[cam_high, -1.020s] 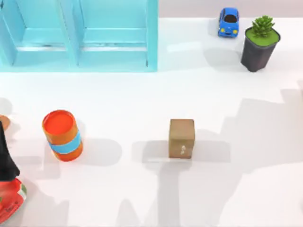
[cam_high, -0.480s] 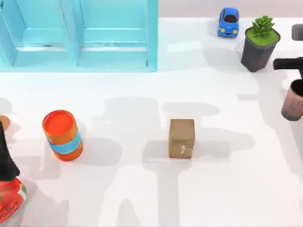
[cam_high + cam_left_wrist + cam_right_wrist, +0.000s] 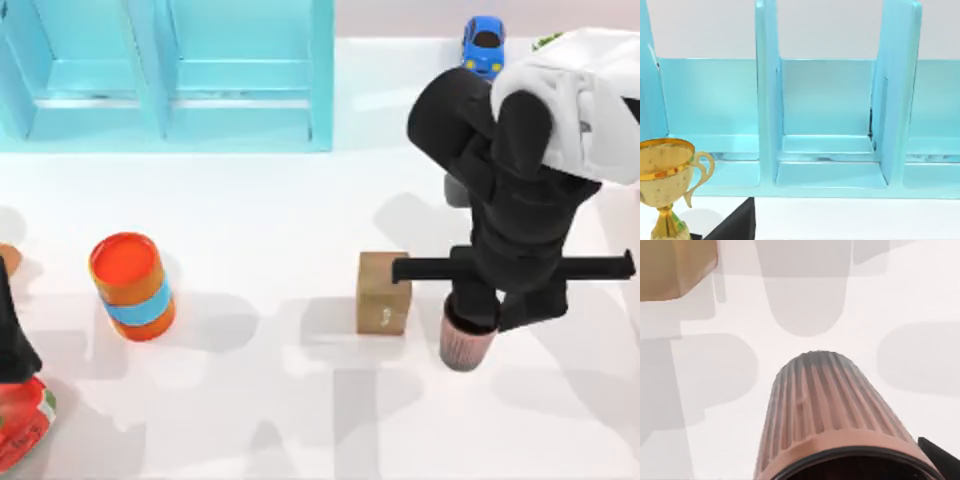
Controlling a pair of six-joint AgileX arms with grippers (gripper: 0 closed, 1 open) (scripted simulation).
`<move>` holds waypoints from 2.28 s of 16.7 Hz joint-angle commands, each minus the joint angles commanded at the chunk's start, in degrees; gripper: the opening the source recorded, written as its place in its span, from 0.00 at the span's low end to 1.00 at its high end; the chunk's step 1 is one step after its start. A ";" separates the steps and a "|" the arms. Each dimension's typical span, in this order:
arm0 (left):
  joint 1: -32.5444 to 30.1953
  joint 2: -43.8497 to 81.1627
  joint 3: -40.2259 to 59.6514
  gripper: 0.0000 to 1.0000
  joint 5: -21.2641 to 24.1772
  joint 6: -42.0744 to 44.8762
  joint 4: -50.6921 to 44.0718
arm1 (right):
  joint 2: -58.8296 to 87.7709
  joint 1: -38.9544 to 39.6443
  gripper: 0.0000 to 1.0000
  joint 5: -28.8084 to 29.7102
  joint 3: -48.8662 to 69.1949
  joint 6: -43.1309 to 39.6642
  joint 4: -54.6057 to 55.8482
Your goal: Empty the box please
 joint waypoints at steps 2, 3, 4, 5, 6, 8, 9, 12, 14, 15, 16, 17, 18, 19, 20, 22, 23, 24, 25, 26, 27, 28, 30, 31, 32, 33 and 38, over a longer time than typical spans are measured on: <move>0.00 0.00 0.00 1.00 0.00 0.00 0.00 | -0.87 2.26 0.00 0.11 -1.61 2.26 1.22; 0.00 0.00 0.00 1.00 0.00 0.00 0.00 | -0.97 2.49 0.00 0.12 -1.77 2.49 1.35; 0.00 0.00 0.00 1.00 0.00 0.00 0.00 | -0.97 2.49 0.00 0.12 -1.77 2.49 1.35; 0.00 0.00 0.00 1.00 0.00 0.00 0.00 | -0.97 2.49 0.00 0.12 -1.77 2.49 1.35; 0.00 0.00 0.00 1.00 0.00 0.00 0.00 | -0.97 2.49 0.00 0.12 -1.77 2.49 1.35; 0.00 0.00 0.00 1.00 0.00 0.00 0.00 | -0.53 2.31 0.00 -0.05 -1.81 2.53 1.41; 0.00 0.00 0.00 1.00 0.00 0.00 0.00 | -0.32 2.34 0.00 -0.04 -2.28 2.55 2.11; 0.00 0.00 0.00 1.00 0.00 0.00 0.00 | 0.90 2.55 0.00 0.01 -4.90 2.69 6.13; 0.00 0.00 0.00 1.00 0.00 0.00 0.00 | 1.84 2.73 0.00 0.07 -6.80 2.82 9.09; 0.00 0.00 0.00 1.00 0.00 0.00 0.00 | 2.21 2.80 0.00 0.10 -7.51 2.87 10.21; 0.00 0.00 0.00 1.00 0.00 0.00 0.00 | 2.43 2.85 0.00 0.12 -7.95 2.90 10.90; 0.00 0.00 0.00 1.00 0.00 0.00 0.00 | 2.48 2.86 0.00 0.13 -8.05 2.91 11.04; 0.00 0.00 0.00 1.00 0.00 0.00 0.00 | 2.48 2.86 0.00 0.13 -8.05 2.91 11.04; 0.00 0.00 0.00 1.00 0.00 0.00 0.00 | 2.48 2.86 0.00 0.13 -8.05 2.91 11.04; 0.00 0.00 0.00 1.00 0.00 0.00 0.00 | 2.48 2.86 0.00 0.13 -8.05 2.91 11.04; 0.00 0.00 0.00 1.00 0.00 0.00 0.00 | 2.48 2.86 0.15 0.13 -8.05 2.91 11.04; 0.00 0.00 0.00 1.00 0.00 0.00 0.00 | 2.48 2.86 0.23 0.13 -8.05 2.91 11.04; 0.00 0.00 0.00 1.00 0.00 0.00 0.00 | 2.48 2.86 0.30 0.13 -8.05 2.91 11.04; 0.00 0.00 0.00 1.00 0.00 0.00 0.00 | 2.48 2.86 0.38 0.13 -8.05 2.91 11.04; 0.00 0.00 0.00 1.00 0.00 0.00 0.00 | 2.48 2.86 0.45 0.13 -8.05 2.91 11.04; 0.00 0.00 0.00 1.00 0.00 0.00 0.00 | 2.48 2.86 0.53 0.13 -8.05 2.91 11.04; 0.00 0.00 0.00 1.00 0.00 0.00 0.00 | 2.48 2.86 0.60 0.13 -8.05 2.91 11.04; 0.00 0.00 0.00 1.00 0.00 0.00 0.00 | 2.48 2.86 0.75 0.13 -8.05 2.91 11.04; 0.00 0.00 0.00 1.00 0.00 0.00 0.00 | 2.48 2.86 0.83 0.13 -8.05 2.91 11.04; 0.00 0.00 0.00 1.00 0.00 0.00 0.00 | 2.48 2.86 0.90 0.13 -8.05 2.91 11.04; 0.00 0.00 0.00 1.00 0.00 0.00 0.00 | 2.48 2.86 0.98 0.13 -8.05 2.91 11.04; 0.00 0.00 0.00 1.00 0.00 0.00 0.00 | 2.48 2.86 1.00 0.13 -8.05 2.91 11.04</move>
